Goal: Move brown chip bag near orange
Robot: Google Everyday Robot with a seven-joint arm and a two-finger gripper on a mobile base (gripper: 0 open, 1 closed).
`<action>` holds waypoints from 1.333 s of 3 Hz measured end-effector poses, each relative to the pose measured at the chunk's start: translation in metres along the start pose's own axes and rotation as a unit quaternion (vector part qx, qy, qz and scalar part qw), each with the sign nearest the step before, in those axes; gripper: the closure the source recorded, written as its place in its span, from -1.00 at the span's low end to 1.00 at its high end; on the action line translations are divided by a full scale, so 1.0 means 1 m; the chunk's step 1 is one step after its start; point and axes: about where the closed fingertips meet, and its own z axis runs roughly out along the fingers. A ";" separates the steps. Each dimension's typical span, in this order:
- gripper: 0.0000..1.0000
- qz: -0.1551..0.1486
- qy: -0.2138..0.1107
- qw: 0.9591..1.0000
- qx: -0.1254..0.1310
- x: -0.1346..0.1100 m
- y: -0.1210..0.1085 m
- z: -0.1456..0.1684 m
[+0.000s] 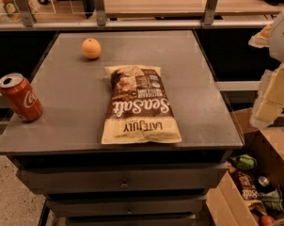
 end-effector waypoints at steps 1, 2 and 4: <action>-1.00 0.000 0.000 1.000 0.000 0.000 0.000 0.000; -1.00 0.002 -0.010 1.000 0.005 -0.004 0.000 0.000; -1.00 0.033 -0.054 0.998 0.000 -0.041 0.009 0.032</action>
Offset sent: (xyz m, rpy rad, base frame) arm 0.0025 0.0078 -0.0046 0.0432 -0.0100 -0.0019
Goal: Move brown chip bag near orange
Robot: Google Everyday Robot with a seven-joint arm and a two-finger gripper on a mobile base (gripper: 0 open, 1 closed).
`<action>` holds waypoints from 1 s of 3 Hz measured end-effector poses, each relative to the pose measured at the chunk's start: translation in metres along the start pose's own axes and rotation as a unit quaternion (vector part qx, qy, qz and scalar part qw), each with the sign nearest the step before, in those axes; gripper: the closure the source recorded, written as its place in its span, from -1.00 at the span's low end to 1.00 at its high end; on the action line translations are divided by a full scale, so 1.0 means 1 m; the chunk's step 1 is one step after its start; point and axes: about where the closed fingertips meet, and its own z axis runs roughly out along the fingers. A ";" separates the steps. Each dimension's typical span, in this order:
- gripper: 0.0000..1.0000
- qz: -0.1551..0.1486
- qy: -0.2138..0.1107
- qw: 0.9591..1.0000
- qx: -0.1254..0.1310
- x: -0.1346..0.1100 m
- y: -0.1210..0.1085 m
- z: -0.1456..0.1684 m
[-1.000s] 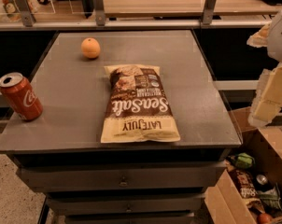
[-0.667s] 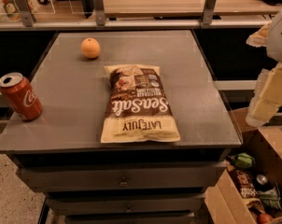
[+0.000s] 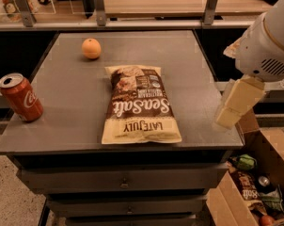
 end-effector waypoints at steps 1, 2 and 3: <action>-1.00 0.005 -0.020 0.999 -0.025 -0.024 0.015 0.031; -1.00 0.009 -0.036 0.998 -0.051 -0.043 0.032 0.057; -1.00 0.009 -0.051 0.996 -0.073 -0.060 0.053 0.077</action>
Offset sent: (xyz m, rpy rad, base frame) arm -0.0050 0.1025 -0.0781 0.1631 0.1407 0.0568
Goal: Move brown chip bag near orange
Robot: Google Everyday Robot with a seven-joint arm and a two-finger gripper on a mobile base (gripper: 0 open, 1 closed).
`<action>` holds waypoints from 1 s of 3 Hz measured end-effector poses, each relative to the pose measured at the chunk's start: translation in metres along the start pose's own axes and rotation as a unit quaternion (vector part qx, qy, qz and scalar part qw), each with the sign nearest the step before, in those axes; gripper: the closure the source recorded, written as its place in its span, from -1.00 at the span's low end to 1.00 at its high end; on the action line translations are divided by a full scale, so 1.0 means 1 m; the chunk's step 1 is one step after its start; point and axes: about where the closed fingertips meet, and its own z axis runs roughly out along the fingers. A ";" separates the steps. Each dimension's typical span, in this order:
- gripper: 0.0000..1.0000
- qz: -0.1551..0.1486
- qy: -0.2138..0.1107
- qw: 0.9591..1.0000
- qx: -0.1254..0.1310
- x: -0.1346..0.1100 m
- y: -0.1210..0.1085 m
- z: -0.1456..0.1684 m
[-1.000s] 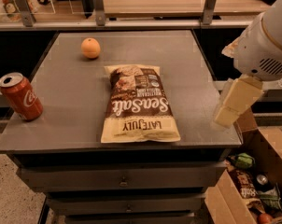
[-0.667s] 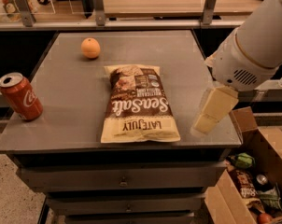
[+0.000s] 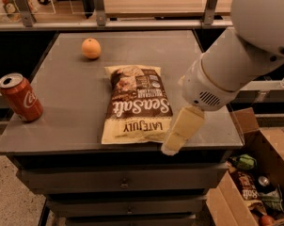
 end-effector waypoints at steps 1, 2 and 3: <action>-1.00 -0.007 -0.003 1.000 -0.016 -0.013 0.015 0.024; -1.00 -0.011 -0.003 1.000 -0.025 -0.021 0.020 0.044; -1.00 -0.010 -0.006 1.000 -0.029 -0.026 0.018 0.062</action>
Offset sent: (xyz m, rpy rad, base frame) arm -0.0023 0.0596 -0.0545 0.0223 0.0574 0.0583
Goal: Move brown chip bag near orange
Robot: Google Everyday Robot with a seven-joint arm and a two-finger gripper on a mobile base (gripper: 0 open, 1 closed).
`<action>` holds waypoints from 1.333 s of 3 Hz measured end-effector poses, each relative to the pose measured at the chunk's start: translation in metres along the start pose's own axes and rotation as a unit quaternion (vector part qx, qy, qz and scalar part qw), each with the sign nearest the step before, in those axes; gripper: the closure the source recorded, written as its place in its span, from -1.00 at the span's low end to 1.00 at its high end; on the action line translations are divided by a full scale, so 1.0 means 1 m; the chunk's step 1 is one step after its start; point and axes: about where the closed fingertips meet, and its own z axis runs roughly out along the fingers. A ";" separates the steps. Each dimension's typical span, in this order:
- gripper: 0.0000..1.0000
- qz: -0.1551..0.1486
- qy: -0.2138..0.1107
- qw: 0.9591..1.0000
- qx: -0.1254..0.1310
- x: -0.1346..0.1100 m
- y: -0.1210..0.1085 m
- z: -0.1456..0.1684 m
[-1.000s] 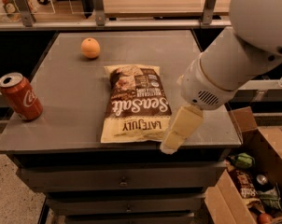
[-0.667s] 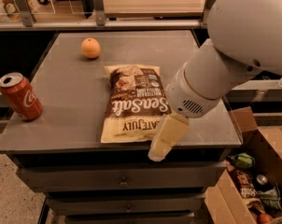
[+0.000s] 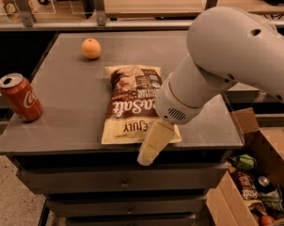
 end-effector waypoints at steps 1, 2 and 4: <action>-1.00 0.008 0.004 1.000 0.000 -0.004 -0.010 0.009; -1.00 0.023 0.007 1.000 0.010 -0.001 -0.023 0.008; -1.00 0.085 0.022 0.995 0.045 0.020 -0.045 -0.001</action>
Offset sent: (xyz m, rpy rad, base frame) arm 0.0404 -0.0125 -0.0079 -0.0177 0.0064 -0.1046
